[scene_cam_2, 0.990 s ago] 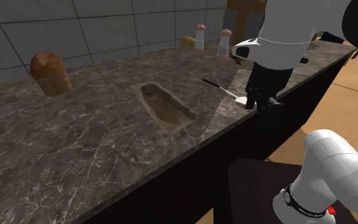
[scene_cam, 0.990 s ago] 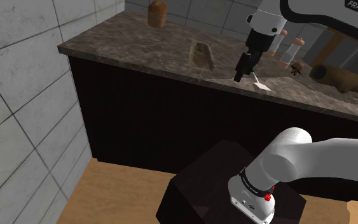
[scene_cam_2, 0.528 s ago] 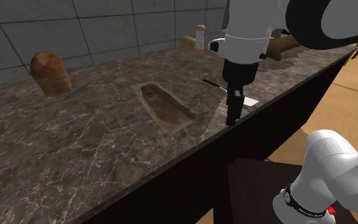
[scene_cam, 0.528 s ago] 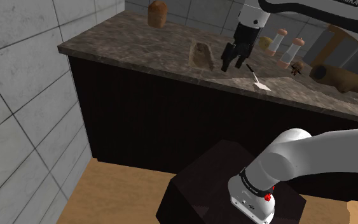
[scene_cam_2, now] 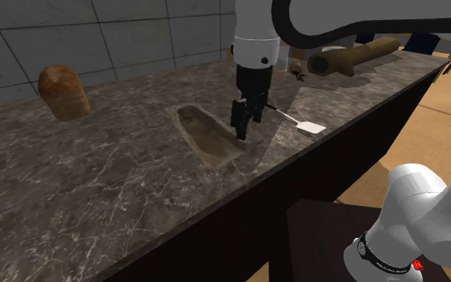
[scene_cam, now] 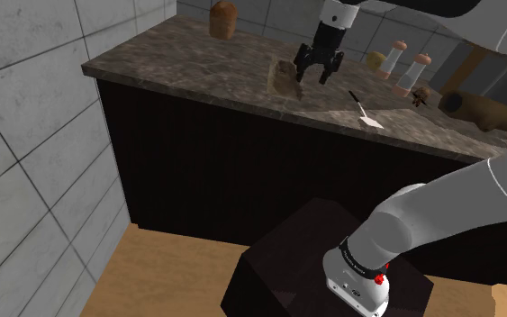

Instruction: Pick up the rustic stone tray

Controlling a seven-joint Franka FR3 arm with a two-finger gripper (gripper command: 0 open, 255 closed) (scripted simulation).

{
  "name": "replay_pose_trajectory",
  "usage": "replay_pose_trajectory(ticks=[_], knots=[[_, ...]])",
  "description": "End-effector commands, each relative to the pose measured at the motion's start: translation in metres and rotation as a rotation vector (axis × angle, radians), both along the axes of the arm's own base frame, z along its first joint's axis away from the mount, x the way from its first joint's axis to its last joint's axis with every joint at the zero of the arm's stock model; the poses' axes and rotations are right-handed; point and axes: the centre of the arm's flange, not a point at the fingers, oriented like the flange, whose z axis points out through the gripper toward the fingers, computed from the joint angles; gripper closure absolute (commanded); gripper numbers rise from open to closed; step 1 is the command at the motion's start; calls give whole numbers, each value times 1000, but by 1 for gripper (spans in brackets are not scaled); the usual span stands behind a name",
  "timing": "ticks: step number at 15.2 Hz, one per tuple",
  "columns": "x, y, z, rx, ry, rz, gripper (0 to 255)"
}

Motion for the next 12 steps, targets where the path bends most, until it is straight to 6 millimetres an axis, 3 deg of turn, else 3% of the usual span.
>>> replay_pose_trajectory(ticks=[1, 7, 12], knots=[[20, -15, -2, 10, -6, -79, 0], [70, -76, -5, 41, -25, -308, 0], [74, -82, -26, 44, -26, -328, 0]])
